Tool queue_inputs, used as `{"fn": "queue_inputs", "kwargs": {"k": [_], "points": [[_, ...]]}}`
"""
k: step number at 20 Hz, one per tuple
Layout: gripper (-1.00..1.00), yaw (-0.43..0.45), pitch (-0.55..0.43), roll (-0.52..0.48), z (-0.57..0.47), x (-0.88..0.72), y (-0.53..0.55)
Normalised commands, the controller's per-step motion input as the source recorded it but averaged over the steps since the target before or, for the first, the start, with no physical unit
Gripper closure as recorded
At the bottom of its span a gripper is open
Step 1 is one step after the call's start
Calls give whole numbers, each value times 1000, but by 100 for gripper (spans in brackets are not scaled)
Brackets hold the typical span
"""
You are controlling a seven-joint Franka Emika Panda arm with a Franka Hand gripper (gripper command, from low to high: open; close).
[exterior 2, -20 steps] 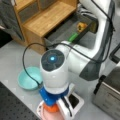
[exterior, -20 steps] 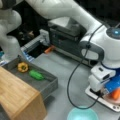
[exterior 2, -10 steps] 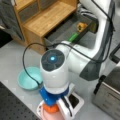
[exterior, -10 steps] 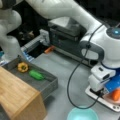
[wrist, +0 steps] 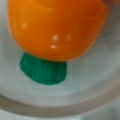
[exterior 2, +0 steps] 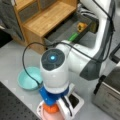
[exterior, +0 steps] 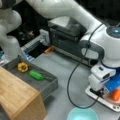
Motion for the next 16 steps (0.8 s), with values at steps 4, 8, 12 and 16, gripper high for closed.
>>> {"fn": "queue_inputs", "kwargs": {"k": [4,8,12,16], "points": [[-100,59,56,-225,42,24,27],[-100,58,56,-225,41,24,26],[-100,58,56,-225,41,24,25],[-100,58,56,-225,41,24,25]]}}
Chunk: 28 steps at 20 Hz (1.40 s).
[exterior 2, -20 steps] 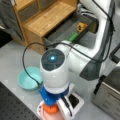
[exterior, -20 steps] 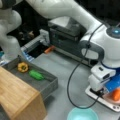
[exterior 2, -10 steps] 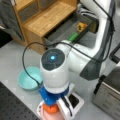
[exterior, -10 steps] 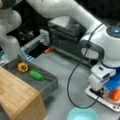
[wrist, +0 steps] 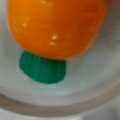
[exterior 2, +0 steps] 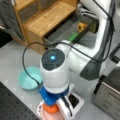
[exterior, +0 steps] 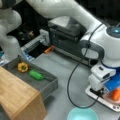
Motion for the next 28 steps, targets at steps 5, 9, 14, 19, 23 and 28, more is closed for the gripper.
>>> {"fn": "queue_inputs", "kwargs": {"k": [5,9,14,19,23,28], "points": [[-100,57,62,-225,51,28,24],[-100,54,74,-225,79,39,21],[-100,54,76,-224,58,40,22],[-100,35,97,-161,41,53,16],[-100,3,158,-74,32,159,-54],[-100,19,153,-76,23,289,-128]]}}
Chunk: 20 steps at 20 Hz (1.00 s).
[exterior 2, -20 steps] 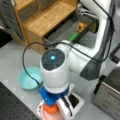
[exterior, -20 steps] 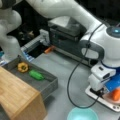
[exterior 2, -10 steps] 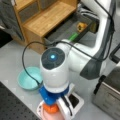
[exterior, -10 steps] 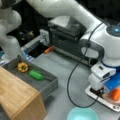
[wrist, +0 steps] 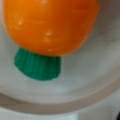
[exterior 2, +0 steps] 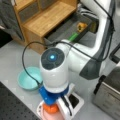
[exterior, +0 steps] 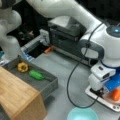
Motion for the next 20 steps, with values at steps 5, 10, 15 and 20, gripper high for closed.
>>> {"fn": "queue_inputs", "kwargs": {"k": [5,10,15,20], "points": [[-100,106,102,-60,17,454,-176],[-100,67,144,-102,74,477,-92],[-100,21,203,-167,149,497,30],[-100,3,230,-190,143,439,66]]}}
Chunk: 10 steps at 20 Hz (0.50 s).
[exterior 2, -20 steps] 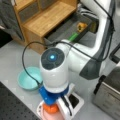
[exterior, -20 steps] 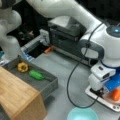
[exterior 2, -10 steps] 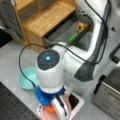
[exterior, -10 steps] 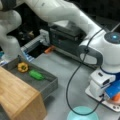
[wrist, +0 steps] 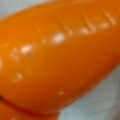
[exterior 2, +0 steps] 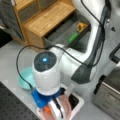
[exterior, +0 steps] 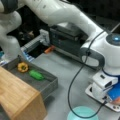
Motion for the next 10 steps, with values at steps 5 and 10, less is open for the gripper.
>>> {"fn": "queue_inputs", "kwargs": {"k": [5,10], "points": [[-100,7,230,-212,119,415,74],[-100,11,220,-234,97,431,81]]}}
